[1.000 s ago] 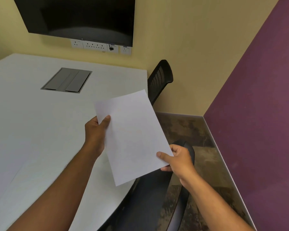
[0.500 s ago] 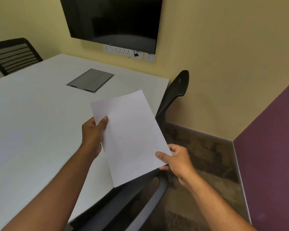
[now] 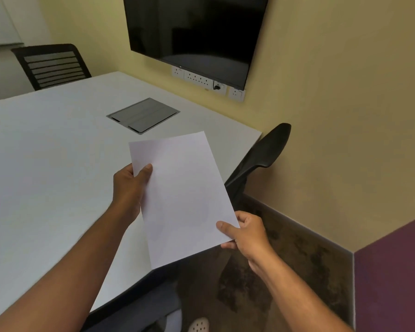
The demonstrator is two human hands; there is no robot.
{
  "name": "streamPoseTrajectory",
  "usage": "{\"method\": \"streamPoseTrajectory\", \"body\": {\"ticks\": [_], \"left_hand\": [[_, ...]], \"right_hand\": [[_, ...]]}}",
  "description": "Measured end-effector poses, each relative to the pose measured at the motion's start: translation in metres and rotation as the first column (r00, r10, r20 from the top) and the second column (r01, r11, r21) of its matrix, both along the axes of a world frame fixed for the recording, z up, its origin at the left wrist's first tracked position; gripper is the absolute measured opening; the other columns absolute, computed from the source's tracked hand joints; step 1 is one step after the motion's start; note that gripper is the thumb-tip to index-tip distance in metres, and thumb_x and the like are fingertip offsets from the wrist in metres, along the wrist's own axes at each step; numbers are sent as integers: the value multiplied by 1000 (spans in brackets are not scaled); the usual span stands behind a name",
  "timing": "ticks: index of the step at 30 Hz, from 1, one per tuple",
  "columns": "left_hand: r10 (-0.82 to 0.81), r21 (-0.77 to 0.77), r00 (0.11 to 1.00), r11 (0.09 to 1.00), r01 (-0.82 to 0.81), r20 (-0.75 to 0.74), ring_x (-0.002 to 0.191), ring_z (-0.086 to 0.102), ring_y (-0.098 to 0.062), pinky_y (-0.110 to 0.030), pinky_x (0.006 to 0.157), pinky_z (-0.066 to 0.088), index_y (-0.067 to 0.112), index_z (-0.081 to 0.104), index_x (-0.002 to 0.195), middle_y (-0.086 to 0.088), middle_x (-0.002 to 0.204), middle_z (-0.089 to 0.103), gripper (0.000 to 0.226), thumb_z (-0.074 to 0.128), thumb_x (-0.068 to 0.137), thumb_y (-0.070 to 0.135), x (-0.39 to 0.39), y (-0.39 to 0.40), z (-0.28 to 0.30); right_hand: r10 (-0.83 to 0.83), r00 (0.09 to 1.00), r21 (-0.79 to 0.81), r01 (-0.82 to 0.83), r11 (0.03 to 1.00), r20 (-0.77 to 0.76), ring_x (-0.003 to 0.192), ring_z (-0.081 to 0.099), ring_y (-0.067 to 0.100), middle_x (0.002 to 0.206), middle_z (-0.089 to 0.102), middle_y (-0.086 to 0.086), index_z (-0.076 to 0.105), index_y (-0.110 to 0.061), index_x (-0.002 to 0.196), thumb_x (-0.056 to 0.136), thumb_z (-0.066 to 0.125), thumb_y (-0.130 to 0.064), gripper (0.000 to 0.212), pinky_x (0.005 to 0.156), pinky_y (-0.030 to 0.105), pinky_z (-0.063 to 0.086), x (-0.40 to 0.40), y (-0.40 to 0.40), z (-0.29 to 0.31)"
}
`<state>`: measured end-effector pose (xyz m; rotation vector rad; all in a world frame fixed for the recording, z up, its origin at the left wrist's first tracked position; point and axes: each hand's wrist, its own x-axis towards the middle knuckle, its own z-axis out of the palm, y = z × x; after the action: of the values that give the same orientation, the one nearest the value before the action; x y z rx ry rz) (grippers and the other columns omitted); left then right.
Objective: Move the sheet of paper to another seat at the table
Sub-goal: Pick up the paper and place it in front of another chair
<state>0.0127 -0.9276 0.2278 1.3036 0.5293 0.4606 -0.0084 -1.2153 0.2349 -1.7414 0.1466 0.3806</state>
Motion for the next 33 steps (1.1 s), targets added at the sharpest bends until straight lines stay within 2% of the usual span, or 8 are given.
{"method": "streamPoseTrajectory", "body": {"ticks": [4,9,14,19,23,30,33], "left_hand": [[42,-43,999,998,-43,-20,97,76,-28,-45,93,62,25,78,97,1,103,82,7,74,101,22,72,-16,-18],[74,-68,997,995,-76,-27,90,78,-18,-37,86,63,27,78,99,10,94,83,9,72,102,20,133,-33,-16],[112,-81,993,990,-114,-30,96,79,-20,-39,89,64,22,78,104,5,104,83,7,77,98,19,183,-41,-11],[164,-66,986,984,-166,-43,100,80,-20,-38,85,64,17,76,115,5,110,83,24,83,92,16,236,-60,-3],[168,-94,982,980,-177,-91,100,79,-24,-38,80,62,14,71,127,-2,110,83,33,79,95,14,250,-67,2],[147,-61,974,985,-159,-173,81,79,-19,-32,70,64,15,76,119,-5,104,83,23,76,97,9,286,-111,2],[153,-53,970,985,-166,-191,77,77,-17,-34,75,64,17,78,112,-3,97,82,19,76,96,7,304,-116,-6]], "right_hand": [[43,999,-37,-43,998,-8,83,77,8,103,77,-7,73,-15,105,90,81,-13,17,64,25,63,80,-17,-1],[68,998,-37,-69,997,-18,94,76,15,109,77,-3,73,-15,108,91,80,-14,19,67,26,64,155,-32,7],[111,993,-21,-111,994,-30,97,76,18,108,77,-4,72,-17,106,90,80,-14,18,66,26,64,220,-41,9],[195,981,36,-195,980,-10,97,75,16,109,77,-3,73,-15,107,91,78,-12,17,65,25,63,309,-57,15],[244,970,76,-244,967,7,88,75,14,103,77,-2,72,-17,97,92,78,-10,10,62,23,62,352,-60,21],[359,933,87,-358,930,7,96,75,19,109,78,4,74,-12,100,92,78,-9,9,65,27,65,464,-75,26],[406,914,62,-405,912,-8,95,75,18,107,77,2,74,-14,100,92,78,-10,10,65,27,64,502,-66,19]]}}
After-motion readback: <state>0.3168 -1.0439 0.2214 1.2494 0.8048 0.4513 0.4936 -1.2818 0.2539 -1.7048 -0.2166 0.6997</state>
